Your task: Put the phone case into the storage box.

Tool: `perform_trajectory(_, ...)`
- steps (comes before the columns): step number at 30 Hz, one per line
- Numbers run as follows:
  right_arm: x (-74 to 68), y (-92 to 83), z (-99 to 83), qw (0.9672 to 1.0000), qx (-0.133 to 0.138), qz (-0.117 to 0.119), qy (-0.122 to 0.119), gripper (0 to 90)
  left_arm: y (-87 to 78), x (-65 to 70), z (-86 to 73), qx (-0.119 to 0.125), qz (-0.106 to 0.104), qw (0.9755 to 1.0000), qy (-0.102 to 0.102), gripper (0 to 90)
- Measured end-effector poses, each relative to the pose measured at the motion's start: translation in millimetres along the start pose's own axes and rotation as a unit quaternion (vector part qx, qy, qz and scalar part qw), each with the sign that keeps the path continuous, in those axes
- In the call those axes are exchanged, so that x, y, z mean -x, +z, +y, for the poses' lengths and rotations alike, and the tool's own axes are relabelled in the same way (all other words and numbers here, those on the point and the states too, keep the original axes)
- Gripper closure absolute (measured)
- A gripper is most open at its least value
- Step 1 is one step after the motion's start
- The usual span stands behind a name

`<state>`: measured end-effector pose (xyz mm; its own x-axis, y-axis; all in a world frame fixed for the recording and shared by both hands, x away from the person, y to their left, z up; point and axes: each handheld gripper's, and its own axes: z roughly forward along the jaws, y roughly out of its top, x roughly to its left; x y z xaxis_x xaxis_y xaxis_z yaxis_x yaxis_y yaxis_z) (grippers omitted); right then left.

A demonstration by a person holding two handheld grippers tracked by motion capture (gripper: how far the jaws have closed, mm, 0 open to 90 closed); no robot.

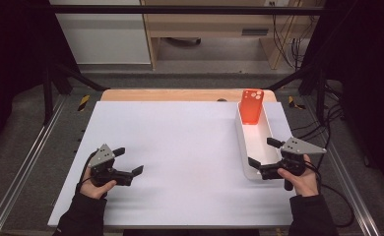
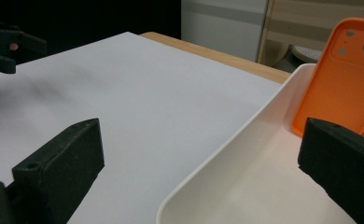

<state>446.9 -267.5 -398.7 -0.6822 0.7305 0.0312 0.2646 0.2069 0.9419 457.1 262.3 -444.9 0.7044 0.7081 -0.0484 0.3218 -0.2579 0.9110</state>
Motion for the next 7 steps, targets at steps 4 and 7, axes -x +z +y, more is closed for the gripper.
perform_trajectory(4,1.0,-0.6,-2.6,1.0,0.002,-0.005,0.001,0.5,-0.4,0.0,0.4,0.002,-0.001,1.0,0.0,0.0)
perform_trajectory(7,0.6,-1.9,-3.0,1.0,0.007,-0.004,0.0,0.5,-0.5,-0.3,0.5,0.001,-0.001,1.0,0.001,0.0)
